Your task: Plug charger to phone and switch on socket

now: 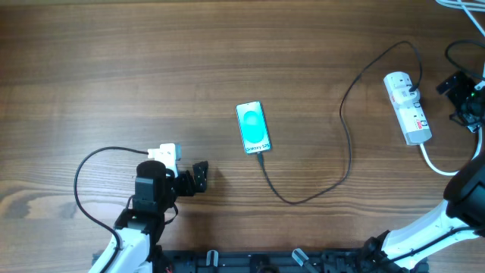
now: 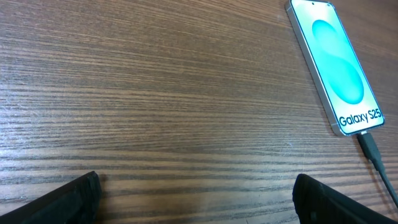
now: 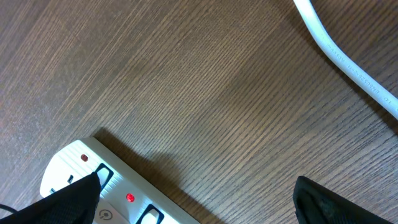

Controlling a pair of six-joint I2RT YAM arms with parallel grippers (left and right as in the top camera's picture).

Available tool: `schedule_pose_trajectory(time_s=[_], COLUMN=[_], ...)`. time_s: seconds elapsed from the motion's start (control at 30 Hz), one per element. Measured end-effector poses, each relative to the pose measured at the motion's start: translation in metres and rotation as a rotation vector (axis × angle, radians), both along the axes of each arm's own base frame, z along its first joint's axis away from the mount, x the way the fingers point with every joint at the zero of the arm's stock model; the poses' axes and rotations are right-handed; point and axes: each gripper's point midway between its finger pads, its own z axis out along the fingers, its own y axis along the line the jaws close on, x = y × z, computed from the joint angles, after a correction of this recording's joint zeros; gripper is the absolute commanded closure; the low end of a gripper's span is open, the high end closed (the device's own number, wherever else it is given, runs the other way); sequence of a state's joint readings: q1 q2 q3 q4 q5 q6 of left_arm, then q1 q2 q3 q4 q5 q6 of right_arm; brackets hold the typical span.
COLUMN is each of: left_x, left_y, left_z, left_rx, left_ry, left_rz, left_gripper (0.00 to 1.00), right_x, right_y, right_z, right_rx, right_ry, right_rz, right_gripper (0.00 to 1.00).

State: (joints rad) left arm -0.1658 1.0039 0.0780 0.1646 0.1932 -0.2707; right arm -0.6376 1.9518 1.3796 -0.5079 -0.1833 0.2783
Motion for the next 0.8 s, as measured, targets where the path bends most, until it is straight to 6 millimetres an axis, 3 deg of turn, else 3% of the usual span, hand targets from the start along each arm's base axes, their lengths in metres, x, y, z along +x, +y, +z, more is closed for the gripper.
schedule_pose_trajectory(time_s=[0.43, 0.8], left_x=[-0.02, -0.017], left_y=[0.01, 0.01], left_z=[0.004, 0.014], left_rx=[0.006, -0.016], left_ry=[-0.015, -0.07], left_rz=[0.041, 0.056], left_gripper=[0.0, 0.0], right_x=[0.0, 0.0], right_y=[0.0, 0.0], right_z=[0.0, 0.0], right_rx=[-0.001, 0.0], right_ry=[0.0, 0.0], right_rz=[0.0, 0.0], right_gripper=[0.0, 0.0])
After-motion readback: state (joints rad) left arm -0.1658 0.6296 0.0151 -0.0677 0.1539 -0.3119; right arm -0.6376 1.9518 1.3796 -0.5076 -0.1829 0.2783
